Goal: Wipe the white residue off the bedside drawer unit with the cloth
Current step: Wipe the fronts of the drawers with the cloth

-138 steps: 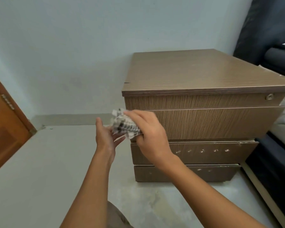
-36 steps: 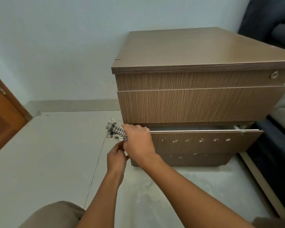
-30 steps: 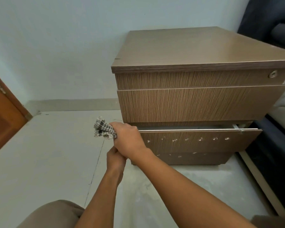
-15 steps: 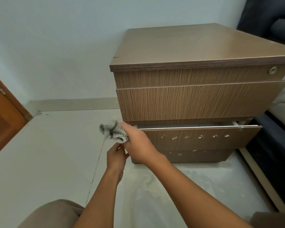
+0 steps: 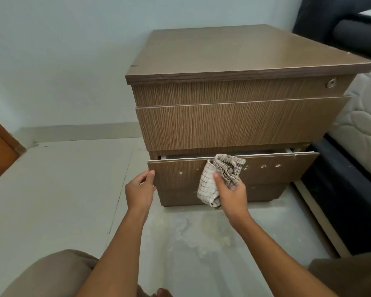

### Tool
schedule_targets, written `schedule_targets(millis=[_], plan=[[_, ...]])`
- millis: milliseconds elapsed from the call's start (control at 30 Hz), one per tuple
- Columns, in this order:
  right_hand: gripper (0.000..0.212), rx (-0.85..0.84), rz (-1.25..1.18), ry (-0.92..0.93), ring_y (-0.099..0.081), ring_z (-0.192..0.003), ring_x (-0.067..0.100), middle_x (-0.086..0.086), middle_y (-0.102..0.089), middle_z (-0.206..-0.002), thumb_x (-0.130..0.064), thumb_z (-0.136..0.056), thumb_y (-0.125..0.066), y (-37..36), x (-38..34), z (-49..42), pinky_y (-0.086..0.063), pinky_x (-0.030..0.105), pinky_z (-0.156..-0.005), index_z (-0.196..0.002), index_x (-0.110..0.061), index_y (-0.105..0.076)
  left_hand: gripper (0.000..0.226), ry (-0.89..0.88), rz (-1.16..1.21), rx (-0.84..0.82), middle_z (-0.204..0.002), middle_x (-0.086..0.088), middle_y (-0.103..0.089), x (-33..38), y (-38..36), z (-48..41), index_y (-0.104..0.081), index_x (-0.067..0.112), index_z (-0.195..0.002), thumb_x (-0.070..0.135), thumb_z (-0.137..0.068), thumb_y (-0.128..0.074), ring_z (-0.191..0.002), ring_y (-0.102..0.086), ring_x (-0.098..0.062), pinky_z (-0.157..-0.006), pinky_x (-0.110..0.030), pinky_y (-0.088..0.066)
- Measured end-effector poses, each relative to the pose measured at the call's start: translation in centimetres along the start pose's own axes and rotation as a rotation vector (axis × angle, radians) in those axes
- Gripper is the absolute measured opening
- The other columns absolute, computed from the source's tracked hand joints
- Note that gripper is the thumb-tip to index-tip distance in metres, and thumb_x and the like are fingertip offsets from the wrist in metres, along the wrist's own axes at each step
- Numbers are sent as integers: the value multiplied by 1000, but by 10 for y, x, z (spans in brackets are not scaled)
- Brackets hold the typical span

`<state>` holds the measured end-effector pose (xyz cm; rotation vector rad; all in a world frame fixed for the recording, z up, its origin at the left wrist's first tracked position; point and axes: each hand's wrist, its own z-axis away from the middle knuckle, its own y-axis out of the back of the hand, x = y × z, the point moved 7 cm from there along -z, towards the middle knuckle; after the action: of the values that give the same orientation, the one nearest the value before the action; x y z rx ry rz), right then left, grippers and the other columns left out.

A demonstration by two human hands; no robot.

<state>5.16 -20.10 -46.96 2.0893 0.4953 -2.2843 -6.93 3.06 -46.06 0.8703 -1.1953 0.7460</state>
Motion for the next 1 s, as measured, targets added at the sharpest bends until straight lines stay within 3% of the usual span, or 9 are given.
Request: schedule_targets(millis=[267,367,467,567,733,900,1000], plan=[[24,290,99,60,-64,-101,5,-12,-68,-106,-26,-90,-66,60,3,5,-53,27,-87,-113,-21,-61,36,26,-18,38,-128,-8,-64,4,-10,-7,-63,7,-128,24,-96,-59,-118,-60,-27,-100,-47,-50],[20,351,319,153,-61,-92,0,-16,-66,-96,-18,-92,-62,94,-11,1,-49,20,-76,-112,-23,-62,38,33,-5,43,-130,-9,-63,4,-13,-12,-61,7,-130,24,-96,-60,-119,-60,-28,-100,-48,-50],[21,481,386,170,-62,-87,11,-10,-65,-94,-12,-93,-58,128,-26,-7,-42,13,-66,-113,-19,-59,39,47,10,42,-130,-9,-64,2,-17,-15,-61,7,-130,24,-95,-61,-119,-61,-27,-100,-48,-49],[35,679,317,158,-55,-99,12,-6,-58,-109,-15,-95,-56,158,-42,-15,-41,22,-82,-129,-13,-51,39,53,11,51,-130,-10,-64,0,-17,-16,-61,9,-130,24,-94,-62,-118,-61,-27,-100,-47,-50],[35,840,300,168,-59,-109,21,5,-64,-119,-19,-95,-54,189,-59,-35,-41,26,-88,-130,-13,-54,39,71,41,32,-132,-8,-62,2,-16,-14,-60,10,-132,22,-95,-61,-116,-62,-26,-97,-44,-52],[40,876,235,117,-57,-115,20,5,-62,-126,-13,-97,-50,191,-58,-60,-37,22,-86,-137,-15,-50,41,91,77,-15,-130,-7,-62,5,-17,-10,-59,11,-132,23,-93,-64,-113,-61,-24,-95,-38,-49],[42,827,221,124,-55,-119,20,5,-60,-129,-18,-98,-50,174,-50,-70,-39,25,-94,-140,-16,-47,44,91,83,-36,-132,-9,-60,6,-17,-10,-58,10,-134,23,-93,-65,-110,-60,-23,-99,-41,-50]])
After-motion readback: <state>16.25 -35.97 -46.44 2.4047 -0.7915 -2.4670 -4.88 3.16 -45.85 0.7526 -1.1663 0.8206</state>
